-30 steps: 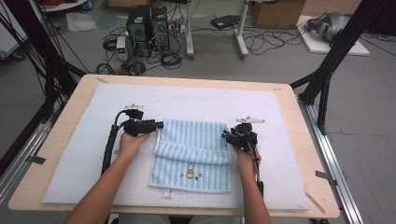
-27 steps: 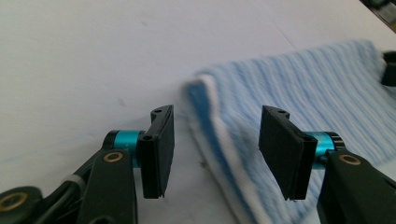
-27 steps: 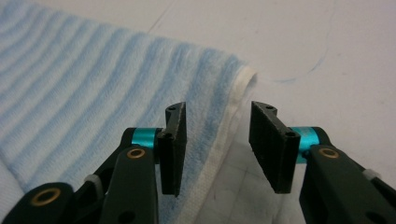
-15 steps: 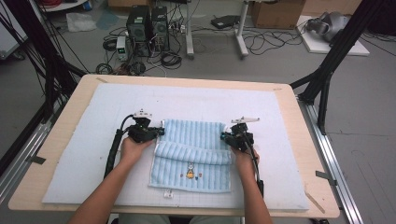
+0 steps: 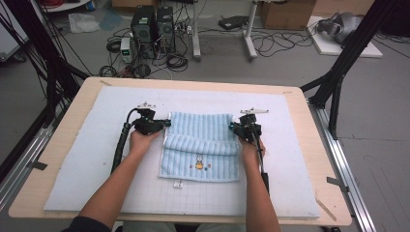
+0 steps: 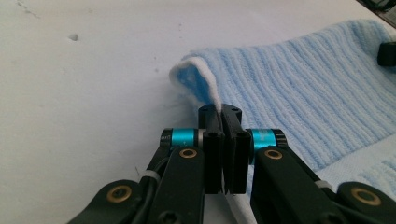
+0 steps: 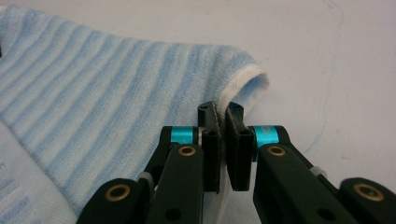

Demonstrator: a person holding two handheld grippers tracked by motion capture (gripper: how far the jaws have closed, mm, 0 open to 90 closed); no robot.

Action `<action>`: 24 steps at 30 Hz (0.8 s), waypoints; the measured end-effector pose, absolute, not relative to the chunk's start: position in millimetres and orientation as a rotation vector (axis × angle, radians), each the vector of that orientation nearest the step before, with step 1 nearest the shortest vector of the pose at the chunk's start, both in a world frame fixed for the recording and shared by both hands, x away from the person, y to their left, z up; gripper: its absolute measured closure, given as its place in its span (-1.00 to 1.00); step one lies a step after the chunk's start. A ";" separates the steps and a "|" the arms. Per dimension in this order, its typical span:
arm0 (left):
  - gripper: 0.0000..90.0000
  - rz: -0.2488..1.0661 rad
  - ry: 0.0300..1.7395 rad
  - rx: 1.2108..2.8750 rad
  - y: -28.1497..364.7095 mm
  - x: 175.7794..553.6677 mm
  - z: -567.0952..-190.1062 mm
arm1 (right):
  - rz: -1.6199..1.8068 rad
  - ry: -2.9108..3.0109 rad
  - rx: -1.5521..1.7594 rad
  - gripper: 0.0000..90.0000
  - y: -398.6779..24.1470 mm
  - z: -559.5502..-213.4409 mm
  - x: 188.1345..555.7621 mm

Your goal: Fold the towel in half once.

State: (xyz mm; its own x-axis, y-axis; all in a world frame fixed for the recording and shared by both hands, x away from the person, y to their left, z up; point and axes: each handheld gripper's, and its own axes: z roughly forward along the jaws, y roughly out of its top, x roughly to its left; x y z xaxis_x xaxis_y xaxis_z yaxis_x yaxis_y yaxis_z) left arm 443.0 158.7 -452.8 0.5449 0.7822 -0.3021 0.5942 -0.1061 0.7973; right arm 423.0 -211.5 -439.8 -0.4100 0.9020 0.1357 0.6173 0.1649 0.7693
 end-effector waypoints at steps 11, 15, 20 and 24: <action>0.18 0.134 1.008 1.787 165.5 422.8 -433.1 | 1.244 2.050 1.442 -0.04 -223.8 -425.2 405.3; 0.24 0.131 1.005 1.824 160.4 416.4 -438.1 | 1.256 2.074 1.402 -0.07 -225.7 -418.1 391.9; 0.33 0.115 1.011 1.871 159.9 410.3 -448.2 | 1.268 2.100 1.369 -0.08 -228.5 -410.3 383.2; 0.56 0.123 0.970 1.916 157.1 403.1 -450.5 | 1.272 2.166 1.361 -0.10 -227.8 -410.0 380.0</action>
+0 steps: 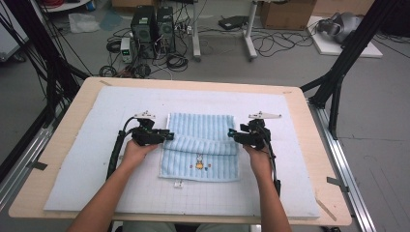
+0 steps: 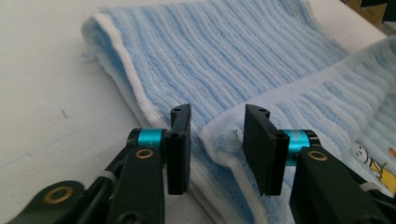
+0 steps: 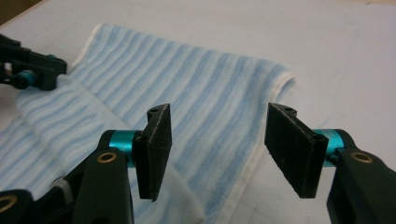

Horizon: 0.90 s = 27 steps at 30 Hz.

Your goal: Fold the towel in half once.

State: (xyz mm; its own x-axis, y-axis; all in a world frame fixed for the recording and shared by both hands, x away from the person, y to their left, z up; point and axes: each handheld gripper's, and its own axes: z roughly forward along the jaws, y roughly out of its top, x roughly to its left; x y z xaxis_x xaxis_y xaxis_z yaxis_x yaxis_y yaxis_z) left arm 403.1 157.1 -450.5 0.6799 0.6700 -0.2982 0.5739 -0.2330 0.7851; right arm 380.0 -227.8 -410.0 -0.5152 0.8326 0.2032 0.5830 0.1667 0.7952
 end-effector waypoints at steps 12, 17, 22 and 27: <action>0.89 0.163 0.868 1.852 163.0 383.9 -436.6 | 1.236 2.378 1.316 0.77 -226.1 -426.9 369.0; 0.89 0.145 0.848 1.813 169.0 370.0 -434.4 | 1.328 2.347 1.279 0.89 -234.7 -427.5 354.4; 0.89 0.143 0.814 1.793 174.9 351.9 -430.4 | 1.360 2.325 1.190 0.89 -234.2 -418.9 334.6; 0.89 0.137 0.796 1.791 179.5 335.7 -432.0 | 1.387 2.307 1.141 0.90 -234.1 -415.7 315.4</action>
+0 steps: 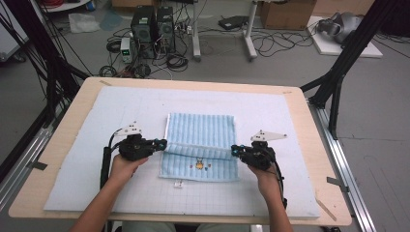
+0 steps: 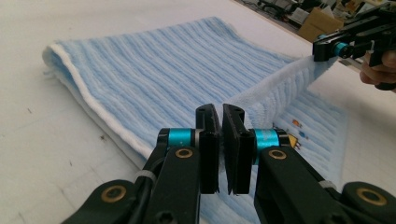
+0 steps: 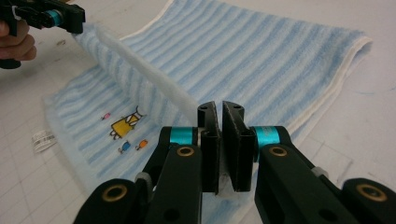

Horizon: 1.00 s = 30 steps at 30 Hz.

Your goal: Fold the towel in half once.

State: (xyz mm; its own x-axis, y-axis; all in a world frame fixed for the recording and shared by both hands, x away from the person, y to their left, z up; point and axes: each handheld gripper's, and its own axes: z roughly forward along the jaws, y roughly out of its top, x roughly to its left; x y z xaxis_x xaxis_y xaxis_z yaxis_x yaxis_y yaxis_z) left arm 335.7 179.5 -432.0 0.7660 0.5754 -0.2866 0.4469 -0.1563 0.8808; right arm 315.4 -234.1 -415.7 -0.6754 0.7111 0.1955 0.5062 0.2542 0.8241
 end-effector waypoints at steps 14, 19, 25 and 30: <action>0.88 0.126 0.740 1.814 184.5 295.6 -441.5 | 1.387 2.311 1.072 0.90 -233.6 -426.1 279.3; 0.74 0.085 0.775 1.805 187.6 294.3 -449.4 | 1.390 2.322 1.079 0.88 -233.0 -433.4 275.6; 0.27 0.078 0.809 1.736 196.2 292.5 -445.1 | 1.428 2.297 1.097 0.55 -238.3 -431.8 267.5; 0.25 0.121 0.813 1.703 198.0 295.6 -440.6 | 1.472 2.215 1.114 0.46 -242.6 -422.1 267.8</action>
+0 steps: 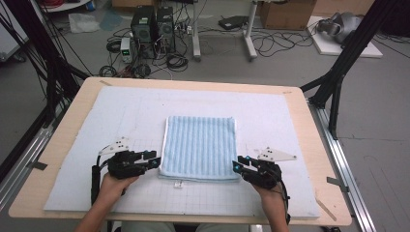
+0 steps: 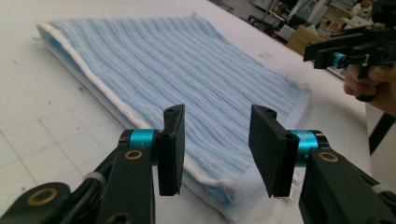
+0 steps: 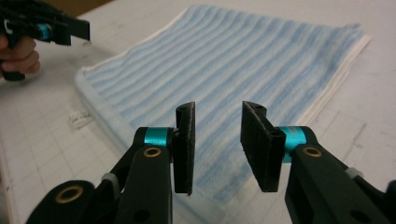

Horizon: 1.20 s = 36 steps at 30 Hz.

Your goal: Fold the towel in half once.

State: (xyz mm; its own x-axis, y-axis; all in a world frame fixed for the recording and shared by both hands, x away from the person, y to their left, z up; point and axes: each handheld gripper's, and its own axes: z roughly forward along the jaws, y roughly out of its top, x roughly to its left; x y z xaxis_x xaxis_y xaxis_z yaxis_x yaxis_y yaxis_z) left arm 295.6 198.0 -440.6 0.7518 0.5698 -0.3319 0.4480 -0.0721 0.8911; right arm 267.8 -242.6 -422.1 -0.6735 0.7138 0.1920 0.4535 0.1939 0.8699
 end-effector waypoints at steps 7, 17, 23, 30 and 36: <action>0.33 0.148 0.858 1.701 191.0 303.6 -444.4 | 1.217 2.341 1.112 0.64 -223.9 -439.5 272.7; 0.49 0.144 0.861 1.710 183.6 304.1 -445.8 | 1.072 2.382 0.945 0.70 -222.9 -448.4 254.7; 0.59 0.127 0.876 1.777 177.3 305.9 -449.9 | 1.260 2.304 1.017 0.51 -235.3 -443.2 254.3; 0.69 0.112 0.933 1.927 168.0 305.1 -453.1 | 1.247 2.275 1.055 0.41 -240.9 -442.7 259.2; 0.69 0.116 0.896 1.964 168.0 303.3 -450.6 | 1.240 2.240 1.101 0.33 -245.5 -439.5 265.0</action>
State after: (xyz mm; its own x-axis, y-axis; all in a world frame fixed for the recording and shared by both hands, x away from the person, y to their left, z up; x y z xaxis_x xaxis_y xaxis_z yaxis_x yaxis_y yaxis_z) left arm 303.3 168.0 -450.6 0.7281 0.6307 -0.2686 0.5418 -0.2894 0.7891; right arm 265.0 -245.5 -439.5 -0.6354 0.7698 0.0614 0.4605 0.3139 0.8303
